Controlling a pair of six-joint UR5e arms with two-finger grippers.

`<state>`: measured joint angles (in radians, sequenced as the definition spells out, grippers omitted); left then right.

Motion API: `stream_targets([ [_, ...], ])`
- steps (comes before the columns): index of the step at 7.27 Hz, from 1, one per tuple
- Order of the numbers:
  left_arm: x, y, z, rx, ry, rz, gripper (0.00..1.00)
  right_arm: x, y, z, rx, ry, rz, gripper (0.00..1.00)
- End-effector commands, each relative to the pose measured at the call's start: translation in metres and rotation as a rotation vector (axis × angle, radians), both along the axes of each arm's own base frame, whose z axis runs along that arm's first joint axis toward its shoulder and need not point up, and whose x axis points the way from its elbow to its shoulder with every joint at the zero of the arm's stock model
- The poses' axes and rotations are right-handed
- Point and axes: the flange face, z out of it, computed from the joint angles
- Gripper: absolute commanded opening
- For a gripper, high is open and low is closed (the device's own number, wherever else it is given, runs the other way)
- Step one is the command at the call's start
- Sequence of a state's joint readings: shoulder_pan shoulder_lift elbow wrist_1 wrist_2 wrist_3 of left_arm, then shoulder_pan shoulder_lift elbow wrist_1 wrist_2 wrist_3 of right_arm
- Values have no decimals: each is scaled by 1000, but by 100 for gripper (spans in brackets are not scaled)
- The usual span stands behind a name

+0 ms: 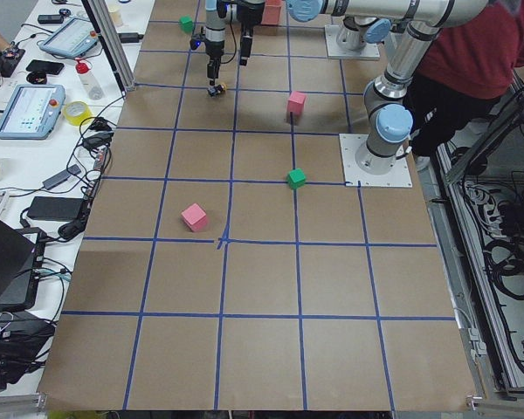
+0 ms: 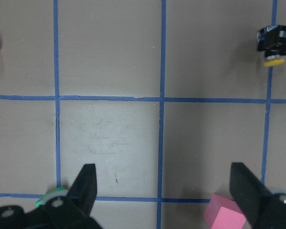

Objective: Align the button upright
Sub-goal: 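Release the button switch on the table and raise the right gripper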

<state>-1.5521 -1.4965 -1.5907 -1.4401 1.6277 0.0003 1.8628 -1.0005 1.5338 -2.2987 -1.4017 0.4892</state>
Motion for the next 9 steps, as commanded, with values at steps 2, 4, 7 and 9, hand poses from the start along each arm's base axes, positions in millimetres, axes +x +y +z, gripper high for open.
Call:
stream_targets([
  [2,1,-18,-7,-78,-7,-7,100,-52,11,57,-4,104,-37,100],
  [4,1,-46,-30,-130,3,8,100,-126,22,119,12,183,186,100],
  [7,-46,-47,-104,-168,41,67,100,-165,66,176,125,227,277,100],
  [9,-97,-39,-151,-251,59,179,100,-184,57,177,104,231,340,100],
])
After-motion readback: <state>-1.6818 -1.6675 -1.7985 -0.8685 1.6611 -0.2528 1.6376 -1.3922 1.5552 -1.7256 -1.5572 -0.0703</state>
